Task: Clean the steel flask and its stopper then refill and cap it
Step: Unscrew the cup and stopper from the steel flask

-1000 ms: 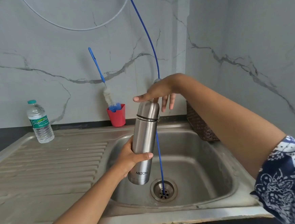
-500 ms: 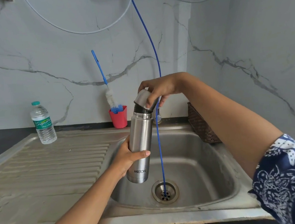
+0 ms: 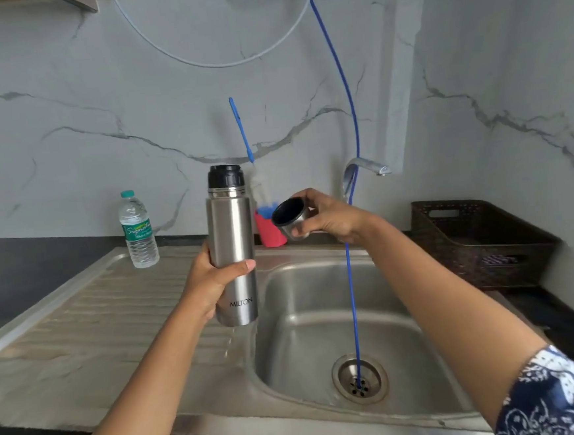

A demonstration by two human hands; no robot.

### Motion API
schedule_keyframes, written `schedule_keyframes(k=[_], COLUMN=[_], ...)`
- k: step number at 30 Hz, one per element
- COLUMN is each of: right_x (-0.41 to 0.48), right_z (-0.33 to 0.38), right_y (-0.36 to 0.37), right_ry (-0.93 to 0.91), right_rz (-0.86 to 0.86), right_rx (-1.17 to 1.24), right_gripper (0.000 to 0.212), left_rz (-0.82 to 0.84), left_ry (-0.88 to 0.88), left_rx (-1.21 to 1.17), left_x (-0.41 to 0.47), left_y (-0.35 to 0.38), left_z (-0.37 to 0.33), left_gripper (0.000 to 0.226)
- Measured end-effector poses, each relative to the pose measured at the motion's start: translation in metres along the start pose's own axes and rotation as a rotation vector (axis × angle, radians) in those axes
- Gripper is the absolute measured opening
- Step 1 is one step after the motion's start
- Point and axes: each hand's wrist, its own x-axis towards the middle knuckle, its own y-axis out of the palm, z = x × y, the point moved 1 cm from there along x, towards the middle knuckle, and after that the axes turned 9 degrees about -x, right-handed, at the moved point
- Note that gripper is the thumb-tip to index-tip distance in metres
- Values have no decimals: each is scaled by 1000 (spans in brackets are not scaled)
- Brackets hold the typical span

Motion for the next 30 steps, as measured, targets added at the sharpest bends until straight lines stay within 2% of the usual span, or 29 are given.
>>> schedule_keyframes(k=[4,10,17,21,24,27,29,30], right_x=[26,61,78,83,86,82,77,73], right_z=[-8,-13,-43,-52,-53,-49,-42,-36], right_y=[53,122,175,184,182,173,156,142], right_ry=[22,19,169,179,180,188,160,131], right_rz=[49,165,183,149,190,271,241,181], right_rx=[6,-285,-139,-72,-96,-133,-137,-126], right_gripper=[52,65,65,68,71,84,85,77], left_rz=[-80,-181,-220,-228,-203,-170,-152,-134], left_ry=[25,39,77,92,87,67,49,43], left_rx=[50,47,21,-6,5,4,-8,-15], left_x=[2,3,4,5,6,4,1,0], left_y=[-46,-92,-106,-106,-106,-101,-94,-89], left_z=[-11,-15,-15,-14,-14,-13,-13,-12], left_gripper=[77,89,68,58,66,80,82,82])
